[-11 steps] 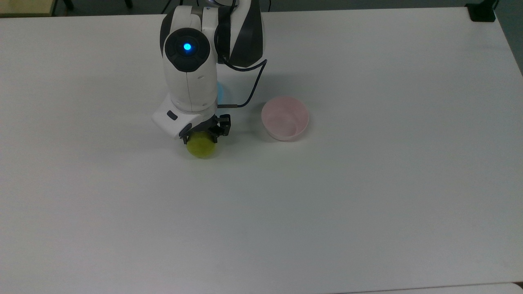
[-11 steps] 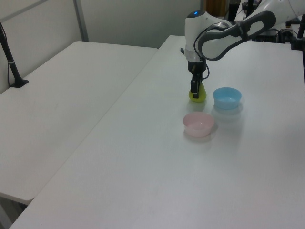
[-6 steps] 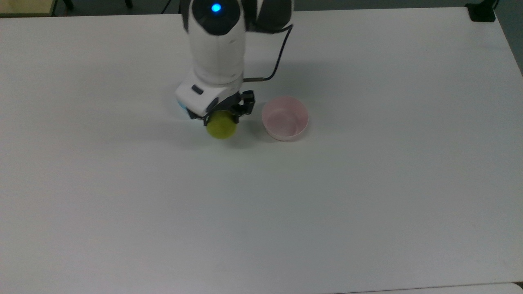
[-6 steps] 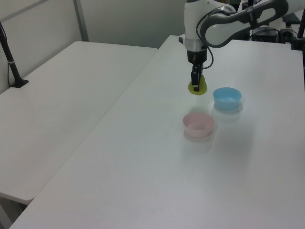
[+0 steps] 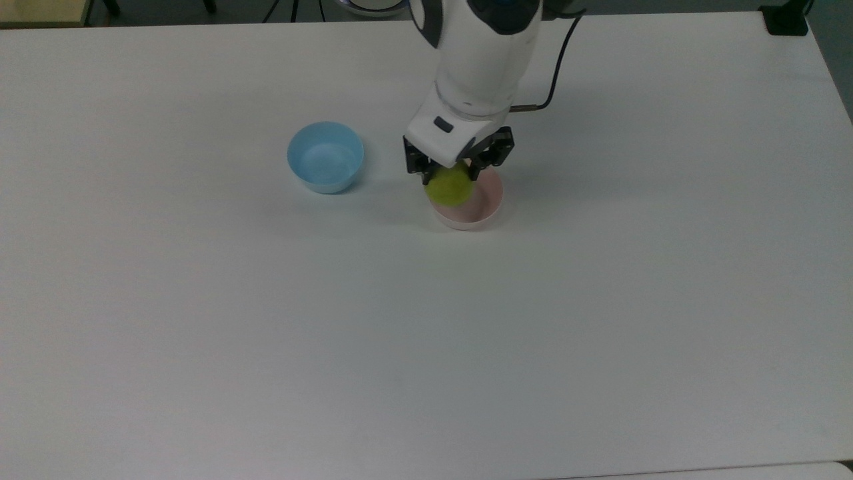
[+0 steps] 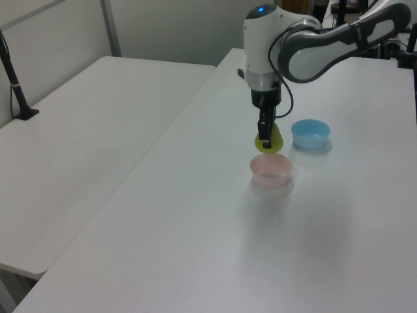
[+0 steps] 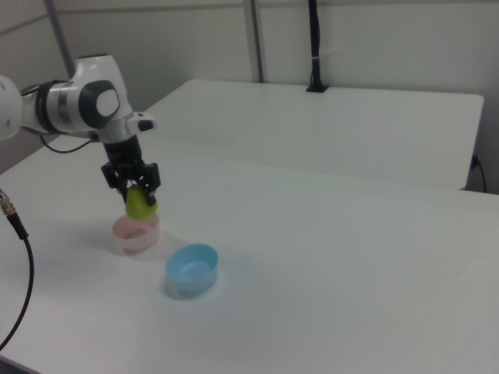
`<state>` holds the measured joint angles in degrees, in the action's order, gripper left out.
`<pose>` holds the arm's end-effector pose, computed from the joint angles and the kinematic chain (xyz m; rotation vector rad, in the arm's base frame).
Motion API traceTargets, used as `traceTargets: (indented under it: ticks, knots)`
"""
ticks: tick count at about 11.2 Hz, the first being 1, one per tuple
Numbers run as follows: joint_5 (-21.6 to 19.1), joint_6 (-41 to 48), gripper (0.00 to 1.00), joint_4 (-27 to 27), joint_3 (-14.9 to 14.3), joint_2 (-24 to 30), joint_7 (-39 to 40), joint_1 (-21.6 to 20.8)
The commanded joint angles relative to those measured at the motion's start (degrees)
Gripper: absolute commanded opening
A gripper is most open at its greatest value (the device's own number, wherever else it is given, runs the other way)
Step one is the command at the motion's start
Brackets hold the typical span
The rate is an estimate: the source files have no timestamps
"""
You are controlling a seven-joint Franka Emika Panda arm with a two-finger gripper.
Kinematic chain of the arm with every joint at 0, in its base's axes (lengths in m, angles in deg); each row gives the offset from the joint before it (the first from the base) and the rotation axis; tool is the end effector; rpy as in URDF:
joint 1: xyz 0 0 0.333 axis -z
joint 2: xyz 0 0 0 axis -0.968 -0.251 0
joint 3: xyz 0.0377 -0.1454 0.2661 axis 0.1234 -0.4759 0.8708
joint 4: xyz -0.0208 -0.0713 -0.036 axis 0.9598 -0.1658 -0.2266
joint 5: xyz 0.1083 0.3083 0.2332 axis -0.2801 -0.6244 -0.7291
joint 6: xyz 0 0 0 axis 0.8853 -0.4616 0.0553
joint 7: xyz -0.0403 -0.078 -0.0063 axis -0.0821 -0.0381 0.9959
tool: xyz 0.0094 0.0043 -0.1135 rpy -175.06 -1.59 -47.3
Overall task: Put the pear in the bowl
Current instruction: 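Lower the pear into the pink bowl and open the gripper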
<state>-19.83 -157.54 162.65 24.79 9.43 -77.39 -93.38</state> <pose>0.6311 0.1692 0.3842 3.0339 0.2594 -0.0845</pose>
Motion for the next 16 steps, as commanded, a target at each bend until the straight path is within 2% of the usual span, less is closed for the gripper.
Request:
traceTargets:
  ticks: [1, 5, 7, 9, 13, 16]
  knots:
    - [0.7, 0.3, 0.58, 2.1, -0.6, 0.6, -3.1, -3.1]
    - [1.7, -0.5, 0.64, 2.1, -0.6, -1.3, -3.5, -3.4]
    - [1.7, -0.8, 0.77, 2.0, -0.6, -1.9, -3.5, -3.3]
    - [1.7, -0.8, 1.0, 2.0, -0.6, -1.9, -3.6, -3.0]
    - [1.7, 0.1, 1.0, 1.4, -1.6, 1.6, -3.9, -2.1]
    - [1.0, 3.1, 1.0, 1.4, -2.1, 9.2, -3.4, 2.6]
